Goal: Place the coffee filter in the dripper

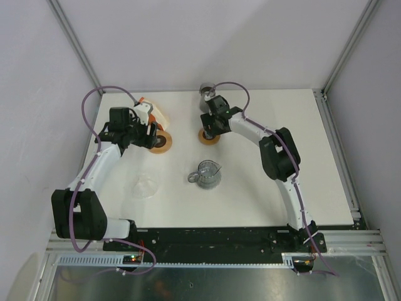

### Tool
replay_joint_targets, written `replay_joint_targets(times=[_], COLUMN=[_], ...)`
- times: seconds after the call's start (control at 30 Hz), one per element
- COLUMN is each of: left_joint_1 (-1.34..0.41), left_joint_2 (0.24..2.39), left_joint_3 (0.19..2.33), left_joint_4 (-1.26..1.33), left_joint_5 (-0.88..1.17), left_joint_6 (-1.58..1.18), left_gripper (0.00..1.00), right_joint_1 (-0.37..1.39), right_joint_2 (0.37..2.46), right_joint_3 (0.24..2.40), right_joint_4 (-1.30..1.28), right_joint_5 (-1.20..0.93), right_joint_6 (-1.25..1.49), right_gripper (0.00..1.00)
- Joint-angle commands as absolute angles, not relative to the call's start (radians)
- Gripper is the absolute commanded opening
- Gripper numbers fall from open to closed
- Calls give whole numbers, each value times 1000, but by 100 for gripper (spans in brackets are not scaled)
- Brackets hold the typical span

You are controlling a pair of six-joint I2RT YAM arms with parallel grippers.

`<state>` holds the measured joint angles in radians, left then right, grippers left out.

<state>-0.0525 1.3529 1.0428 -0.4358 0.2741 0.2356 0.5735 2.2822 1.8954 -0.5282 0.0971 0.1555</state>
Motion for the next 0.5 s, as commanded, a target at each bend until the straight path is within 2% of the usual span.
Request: replay_joint_targets(times=[0.0,0.1,0.17,0.27,0.37,0.47], left_joint_1=[-48,-48,-47,-47,-48,-48], left_joint_2=[1328,1324,1323,1324,1325,1322], left_joint_3=[1042,1039,1036,1038,1040,1040], left_joint_4=[-425,-424,-424,-425,-426,-425], left_joint_5=[305,302,301,304,308,311], left_joint_6=[225,225,226,227,229,232], left_gripper=[76,76,76,76,76,76], right_joint_1=[566,569,569,566,563,557], right_joint_2=[2359,2401,2413,2404,2358,2294], right_joint_3=[1992,2034,2039,2030,2001,1983], right_joint_4=[-578,-604,-603,-602,-592,-596], right_joint_5=[92,92,77,59,57,46], right_joint_6=[135,127,128,136,138,132], right_gripper=[72,66,55,30,9,1])
